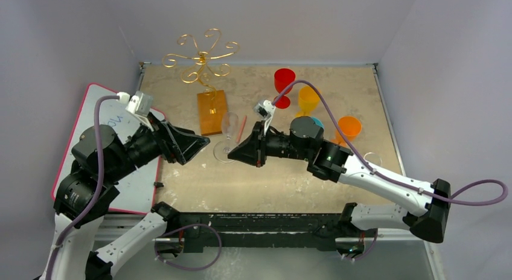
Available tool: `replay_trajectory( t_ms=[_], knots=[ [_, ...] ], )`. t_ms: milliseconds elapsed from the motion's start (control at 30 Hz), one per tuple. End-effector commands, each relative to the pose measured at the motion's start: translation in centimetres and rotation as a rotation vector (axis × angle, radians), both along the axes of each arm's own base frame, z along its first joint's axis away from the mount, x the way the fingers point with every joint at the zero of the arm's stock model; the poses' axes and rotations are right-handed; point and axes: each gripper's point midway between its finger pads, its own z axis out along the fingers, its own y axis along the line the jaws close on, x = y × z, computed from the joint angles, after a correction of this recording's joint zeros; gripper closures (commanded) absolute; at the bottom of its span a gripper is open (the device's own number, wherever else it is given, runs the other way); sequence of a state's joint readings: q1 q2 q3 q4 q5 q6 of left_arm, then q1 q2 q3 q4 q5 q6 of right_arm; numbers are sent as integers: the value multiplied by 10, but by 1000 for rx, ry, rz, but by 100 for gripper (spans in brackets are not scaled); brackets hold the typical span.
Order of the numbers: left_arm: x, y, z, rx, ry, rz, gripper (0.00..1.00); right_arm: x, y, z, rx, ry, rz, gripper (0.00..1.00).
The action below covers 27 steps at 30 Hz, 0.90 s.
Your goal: Place the wine glass upside down on the wine glass rack
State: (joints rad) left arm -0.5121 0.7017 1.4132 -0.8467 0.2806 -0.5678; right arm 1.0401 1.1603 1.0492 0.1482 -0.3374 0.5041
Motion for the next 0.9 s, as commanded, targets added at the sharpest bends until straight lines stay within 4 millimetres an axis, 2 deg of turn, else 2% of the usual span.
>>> replay_trajectory(
  t_ms=[0, 133, 367, 500, 767, 867],
  knots=[
    [-9, -15, 20, -118, -6, -83, 28, 5, -10, 92, 264, 89, -99, 100],
    [-12, -23, 25, -186, 6, -123, 29, 6, -16, 110, 325, 143, -125, 100],
    [-11, -32, 19, -225, 40, -155, 31, 5, -13, 120, 389, 205, -112, 100],
    [-8, -41, 17, -265, 66, -186, 36, 4, -7, 123, 405, 220, -83, 100],
    [1, -44, 10, -259, 85, -178, 56, 4, 3, 111, 366, 242, -64, 100],
    [4, -44, 8, -261, 91, -164, 71, 1, 3, 104, 346, 266, -53, 100]
  ],
)
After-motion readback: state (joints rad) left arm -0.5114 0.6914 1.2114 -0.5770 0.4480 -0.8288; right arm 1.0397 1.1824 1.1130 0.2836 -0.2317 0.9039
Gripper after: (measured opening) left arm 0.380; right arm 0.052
